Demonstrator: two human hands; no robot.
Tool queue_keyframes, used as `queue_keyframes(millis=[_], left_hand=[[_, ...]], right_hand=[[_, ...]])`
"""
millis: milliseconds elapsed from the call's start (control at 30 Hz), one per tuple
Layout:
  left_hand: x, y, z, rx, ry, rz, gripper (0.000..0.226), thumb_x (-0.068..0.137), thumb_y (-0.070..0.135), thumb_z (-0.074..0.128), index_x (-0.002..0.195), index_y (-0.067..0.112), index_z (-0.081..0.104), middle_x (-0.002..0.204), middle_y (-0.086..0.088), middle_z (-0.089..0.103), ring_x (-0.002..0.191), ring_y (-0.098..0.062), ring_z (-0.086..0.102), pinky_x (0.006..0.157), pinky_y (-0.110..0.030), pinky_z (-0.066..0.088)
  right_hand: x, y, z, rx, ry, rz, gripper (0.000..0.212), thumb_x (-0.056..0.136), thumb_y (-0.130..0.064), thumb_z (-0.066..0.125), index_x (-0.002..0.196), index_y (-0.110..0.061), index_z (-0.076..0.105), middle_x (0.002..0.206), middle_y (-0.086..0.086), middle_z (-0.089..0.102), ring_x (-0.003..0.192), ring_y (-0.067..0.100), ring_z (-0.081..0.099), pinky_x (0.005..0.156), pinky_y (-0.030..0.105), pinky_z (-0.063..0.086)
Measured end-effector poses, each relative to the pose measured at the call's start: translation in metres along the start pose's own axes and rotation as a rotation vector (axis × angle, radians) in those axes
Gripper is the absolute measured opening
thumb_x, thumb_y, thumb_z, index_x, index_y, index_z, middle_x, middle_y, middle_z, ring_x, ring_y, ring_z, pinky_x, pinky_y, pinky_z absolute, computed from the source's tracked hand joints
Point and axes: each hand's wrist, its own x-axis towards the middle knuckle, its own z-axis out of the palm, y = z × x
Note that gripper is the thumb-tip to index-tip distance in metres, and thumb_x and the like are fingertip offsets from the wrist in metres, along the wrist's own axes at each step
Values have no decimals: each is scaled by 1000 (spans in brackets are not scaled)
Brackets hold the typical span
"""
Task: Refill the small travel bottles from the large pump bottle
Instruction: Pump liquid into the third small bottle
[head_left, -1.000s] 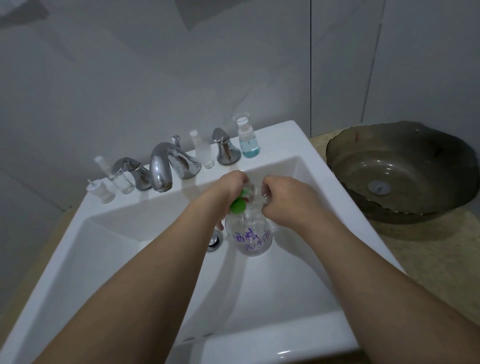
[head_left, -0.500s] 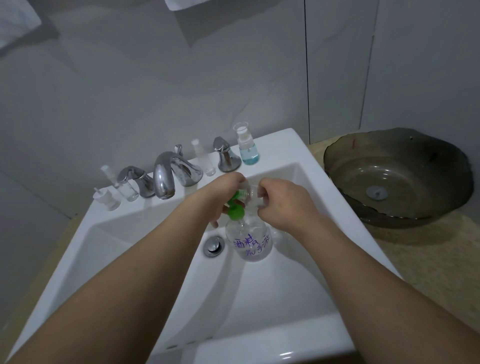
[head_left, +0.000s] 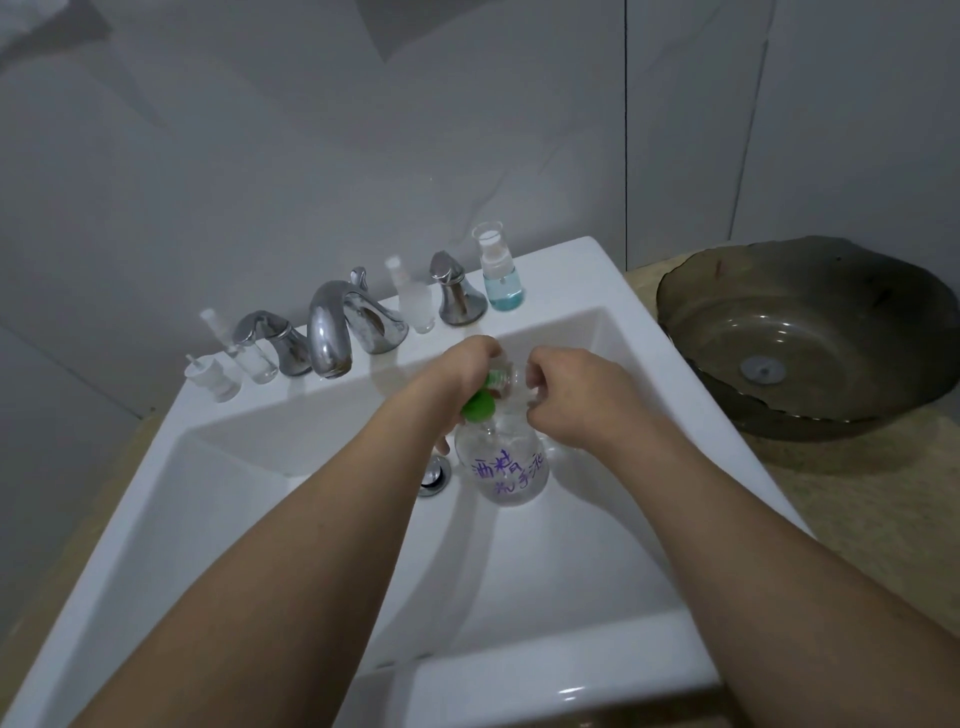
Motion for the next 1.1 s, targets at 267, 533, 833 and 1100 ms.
queue_keyframes(millis=[267, 533, 833, 1100], left_hand=[[-2, 1, -3, 10, 52, 98, 25, 96, 36, 42, 106, 16, 52, 79, -6, 52, 69, -21, 48, 69, -32, 38], [-7, 8, -16, 90, 29, 69, 28, 94, 46, 40, 108, 23, 49, 92, -4, 57, 79, -24, 54, 85, -52, 31], [-4, 0, -6, 59, -8, 43, 27, 95, 40, 40, 82, 19, 51, 76, -1, 55, 81, -25, 54, 75, -39, 35], [-1, 0, 0, 39, 5, 32, 34, 91, 46, 44, 112, 21, 52, 101, -9, 60, 103, -33, 53, 88, -59, 33]], right_hand=[[0, -2, -1, -16, 38, -31, 24, 73, -19, 62, 86, -31, 47, 97, -5, 63, 94, 23, 59, 71, 29, 40], [-2, -6, -6, 50, 85, -61, 21, 71, -19, 63, 88, -27, 52, 96, -5, 63, 91, 22, 58, 76, 32, 46], [-2, -1, -1, 39, -14, -9, 21, 73, -18, 62, 87, -28, 49, 94, -7, 60, 92, 20, 57, 73, 29, 44], [1, -1, -1, 4, -12, -5, 22, 73, -18, 61, 86, -29, 48, 91, -8, 59, 91, 20, 57, 69, 28, 40]])
